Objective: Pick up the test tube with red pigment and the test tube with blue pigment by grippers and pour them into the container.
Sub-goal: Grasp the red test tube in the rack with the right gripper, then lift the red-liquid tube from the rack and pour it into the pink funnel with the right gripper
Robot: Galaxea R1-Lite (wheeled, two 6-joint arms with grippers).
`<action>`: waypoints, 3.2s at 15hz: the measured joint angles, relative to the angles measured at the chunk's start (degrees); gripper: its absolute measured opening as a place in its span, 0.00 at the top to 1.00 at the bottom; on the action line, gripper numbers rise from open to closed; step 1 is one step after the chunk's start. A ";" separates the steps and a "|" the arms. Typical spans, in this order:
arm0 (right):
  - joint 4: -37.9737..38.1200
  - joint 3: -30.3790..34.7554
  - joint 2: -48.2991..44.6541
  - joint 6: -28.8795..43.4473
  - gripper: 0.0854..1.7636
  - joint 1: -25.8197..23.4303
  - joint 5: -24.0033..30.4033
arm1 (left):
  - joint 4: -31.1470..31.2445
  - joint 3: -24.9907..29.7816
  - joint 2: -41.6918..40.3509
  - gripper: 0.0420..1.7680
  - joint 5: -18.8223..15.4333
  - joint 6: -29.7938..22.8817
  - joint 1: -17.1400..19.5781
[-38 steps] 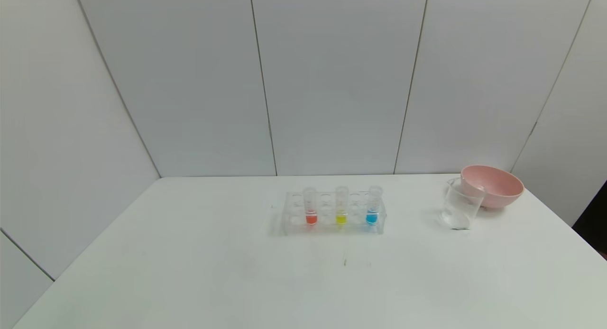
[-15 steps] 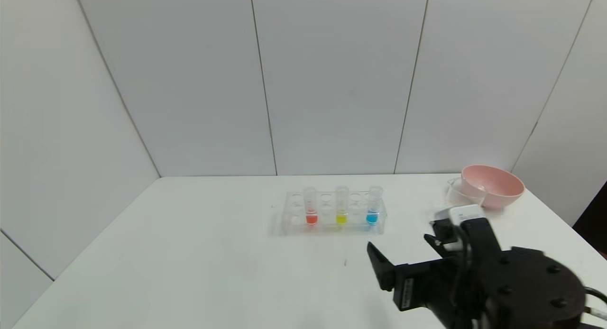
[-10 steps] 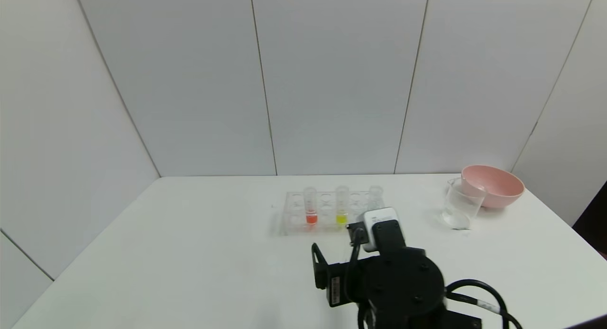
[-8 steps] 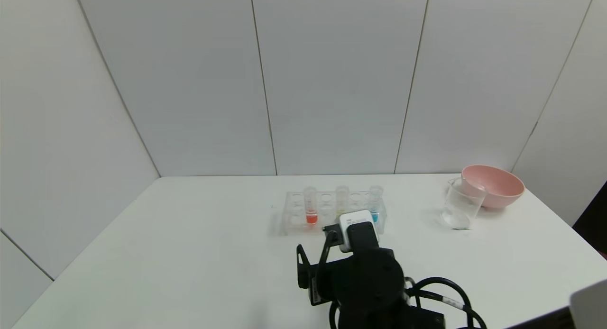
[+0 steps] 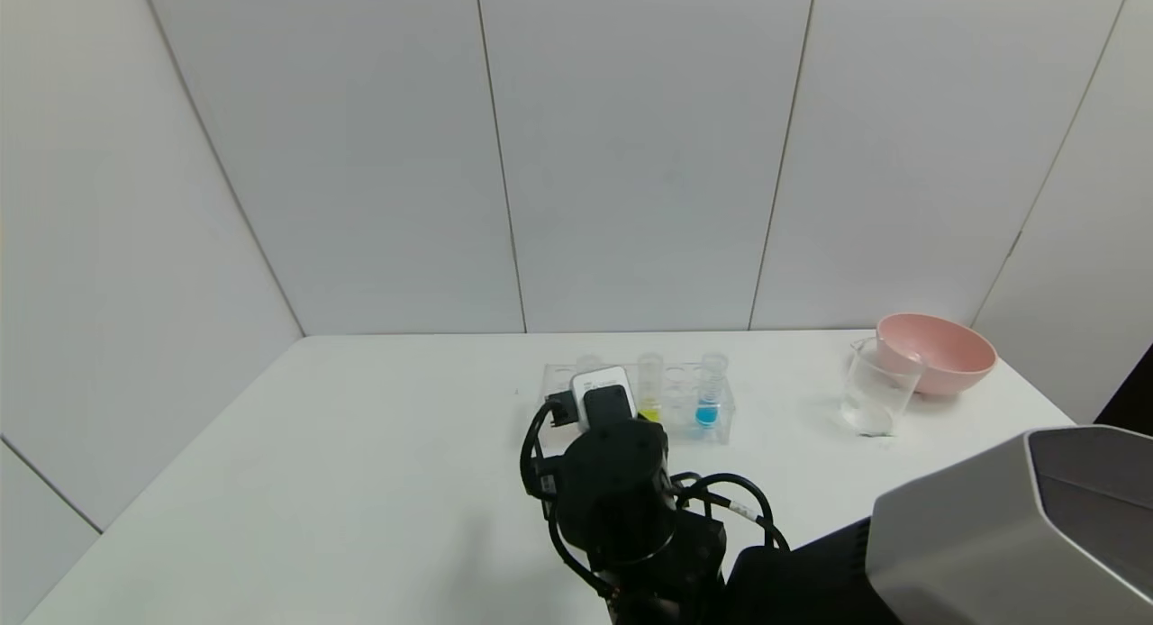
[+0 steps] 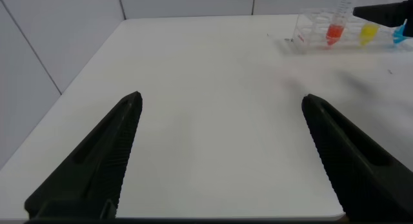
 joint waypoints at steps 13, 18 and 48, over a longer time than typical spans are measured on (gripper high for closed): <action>6.46 -23.44 12.92 -1.79 0.03 -7.69 4.39 | 0.00 0.00 0.00 0.00 0.00 -0.02 0.00; 8.74 -29.09 16.09 -1.79 0.03 -9.24 5.29 | 0.00 0.00 0.00 0.00 0.00 -0.02 0.00; 9.23 -30.24 8.51 -9.16 0.72 -8.78 5.94 | 0.00 0.00 0.00 0.00 0.00 -0.02 0.00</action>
